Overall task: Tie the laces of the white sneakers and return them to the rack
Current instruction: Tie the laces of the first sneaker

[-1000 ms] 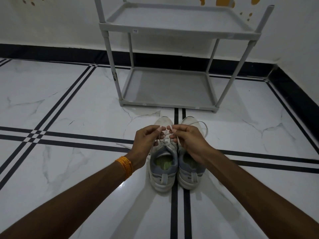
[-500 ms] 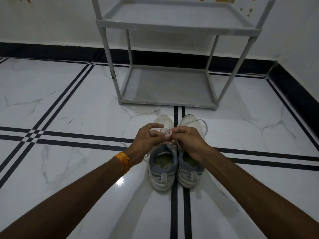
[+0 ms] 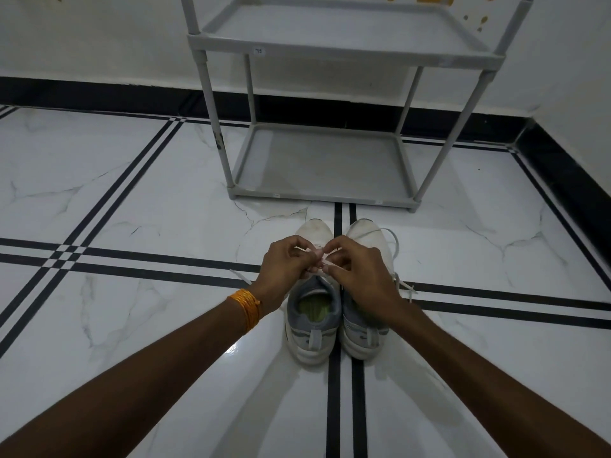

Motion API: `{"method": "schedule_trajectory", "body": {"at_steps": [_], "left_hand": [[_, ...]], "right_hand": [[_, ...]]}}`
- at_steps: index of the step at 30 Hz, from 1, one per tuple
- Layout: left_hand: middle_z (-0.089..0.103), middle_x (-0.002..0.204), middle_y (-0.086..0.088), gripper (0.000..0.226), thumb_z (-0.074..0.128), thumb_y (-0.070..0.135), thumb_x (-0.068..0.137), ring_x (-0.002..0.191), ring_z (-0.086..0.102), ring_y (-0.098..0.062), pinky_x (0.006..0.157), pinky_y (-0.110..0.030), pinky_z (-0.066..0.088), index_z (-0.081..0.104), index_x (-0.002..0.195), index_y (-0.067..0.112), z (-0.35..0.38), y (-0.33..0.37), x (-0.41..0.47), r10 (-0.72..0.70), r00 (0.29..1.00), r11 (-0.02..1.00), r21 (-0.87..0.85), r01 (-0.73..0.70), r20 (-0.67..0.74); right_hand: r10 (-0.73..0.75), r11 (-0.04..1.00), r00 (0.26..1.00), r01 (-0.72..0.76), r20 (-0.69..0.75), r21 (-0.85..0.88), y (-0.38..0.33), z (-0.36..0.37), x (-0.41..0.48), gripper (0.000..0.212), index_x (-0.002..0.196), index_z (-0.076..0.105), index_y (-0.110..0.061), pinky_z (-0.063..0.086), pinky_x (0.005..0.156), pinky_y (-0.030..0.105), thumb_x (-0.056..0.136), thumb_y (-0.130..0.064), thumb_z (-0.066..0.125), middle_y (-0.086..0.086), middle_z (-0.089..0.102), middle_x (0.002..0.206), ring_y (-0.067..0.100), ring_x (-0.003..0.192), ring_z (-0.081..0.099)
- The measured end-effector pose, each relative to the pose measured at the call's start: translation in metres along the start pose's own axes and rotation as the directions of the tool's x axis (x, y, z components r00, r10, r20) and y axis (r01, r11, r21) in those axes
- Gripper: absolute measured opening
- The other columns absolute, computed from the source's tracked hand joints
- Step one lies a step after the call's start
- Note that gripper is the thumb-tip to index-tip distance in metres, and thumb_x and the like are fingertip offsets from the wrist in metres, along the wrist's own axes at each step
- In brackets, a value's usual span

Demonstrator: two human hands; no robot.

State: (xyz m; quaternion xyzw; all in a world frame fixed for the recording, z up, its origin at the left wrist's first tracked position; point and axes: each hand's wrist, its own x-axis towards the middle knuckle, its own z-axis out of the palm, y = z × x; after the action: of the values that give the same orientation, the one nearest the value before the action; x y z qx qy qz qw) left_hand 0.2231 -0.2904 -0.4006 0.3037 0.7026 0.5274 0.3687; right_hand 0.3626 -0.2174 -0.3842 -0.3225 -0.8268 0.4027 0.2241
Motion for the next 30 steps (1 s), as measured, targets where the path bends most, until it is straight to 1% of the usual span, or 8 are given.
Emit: {"method": "schedule_trajectory", "body": {"at_steps": [6,10,13,18,23,26,28,30], "left_hand": [[0.073,0.088,-0.008,0.017,0.069,0.024,0.087,0.079,0.071,-0.019,0.072,-0.026,0.059,0.067,0.093,0.008,-0.005,-0.003,0.001,0.18,0.983,0.94,0.289,-0.184,0.041],[0.072,0.086,-0.003,0.013,0.071,0.021,0.086,0.075,0.068,-0.014,0.076,-0.023,0.057,0.065,0.092,0.012,-0.005,0.003,0.0,0.307,0.943,0.841,0.426,-0.333,0.13],[0.075,0.096,-0.007,0.018,0.071,0.021,0.086,0.084,0.07,-0.019,0.084,-0.027,0.056,0.069,0.102,0.012,-0.007,0.007,-0.003,0.395,0.899,0.723,0.54,-0.431,0.188],[0.066,0.123,-0.009,0.036,0.066,0.026,0.09,0.111,0.06,-0.023,0.1,-0.032,0.045,0.061,0.124,0.017,-0.002,0.009,-0.009,0.404,0.87,0.443,0.771,-0.458,0.284],[0.063,0.126,-0.006,0.037,0.066,0.026,0.089,0.113,0.052,-0.021,0.098,-0.028,0.04,0.06,0.124,0.016,0.001,0.01,-0.006,0.396,0.854,0.311,0.826,-0.47,0.337],[0.067,0.116,-0.007,0.026,0.062,0.02,0.091,0.105,0.052,-0.021,0.085,-0.024,0.037,0.066,0.117,0.014,-0.001,0.012,-0.001,0.365,0.861,0.355,0.803,-0.48,0.353],[0.069,0.11,-0.01,0.022,0.055,0.017,0.095,0.098,0.056,-0.023,0.082,-0.024,0.038,0.069,0.111,0.01,-0.004,0.014,0.003,0.283,0.909,0.523,0.745,-0.414,0.306],[0.068,0.101,-0.009,0.024,0.049,0.017,0.099,0.091,0.057,-0.021,0.08,-0.026,0.042,0.07,0.105,0.007,-0.009,0.018,0.006,0.111,0.957,0.768,0.588,-0.254,0.267]], "right_hand": [[-0.159,0.946,0.987,0.16,0.026,-0.281,-0.002,0.007,0.002,0.021,0.11,0.067,-0.011,0.049,0.088,0.031,0.094,-0.012,0.054,0.009,0.071,0.105,0.02,0.095,0.063],[-0.153,0.894,0.985,0.171,0.075,-0.415,0.0,0.01,0.002,0.022,0.112,0.065,-0.006,0.04,0.085,0.031,0.095,-0.01,0.051,0.014,0.06,0.107,0.026,0.1,0.053],[-0.077,0.903,0.994,0.1,0.071,-0.418,-0.002,0.01,0.004,0.025,0.118,0.063,-0.006,0.04,0.089,0.033,0.095,-0.012,0.052,0.014,0.06,0.113,0.027,0.106,0.05],[0.031,0.908,0.997,0.003,0.076,-0.419,0.0,0.009,0.012,0.021,0.112,0.066,-0.008,0.04,0.089,0.033,0.095,-0.009,0.053,0.015,0.061,0.112,0.028,0.107,0.049],[0.032,0.893,0.992,0.027,0.124,-0.45,0.006,0.008,0.015,0.019,0.098,0.069,-0.008,0.039,0.086,0.034,0.096,-0.01,0.05,0.015,0.061,0.105,0.029,0.1,0.05],[0.001,0.873,0.993,0.057,0.117,-0.485,0.011,0.009,0.017,0.022,0.09,0.069,-0.01,0.04,0.085,0.036,0.097,-0.014,0.049,0.013,0.063,0.096,0.028,0.093,0.053],[0.005,0.886,0.994,0.047,0.111,-0.462,0.012,0.008,0.017,0.024,0.091,0.068,-0.01,0.04,0.085,0.036,0.099,-0.018,0.047,0.011,0.063,0.096,0.027,0.092,0.053],[0.001,0.907,0.995,0.039,0.095,-0.418,0.013,0.008,0.018,0.022,0.097,0.067,-0.012,0.041,0.085,0.036,0.098,-0.022,0.048,0.01,0.062,0.099,0.027,0.096,0.053]]}}
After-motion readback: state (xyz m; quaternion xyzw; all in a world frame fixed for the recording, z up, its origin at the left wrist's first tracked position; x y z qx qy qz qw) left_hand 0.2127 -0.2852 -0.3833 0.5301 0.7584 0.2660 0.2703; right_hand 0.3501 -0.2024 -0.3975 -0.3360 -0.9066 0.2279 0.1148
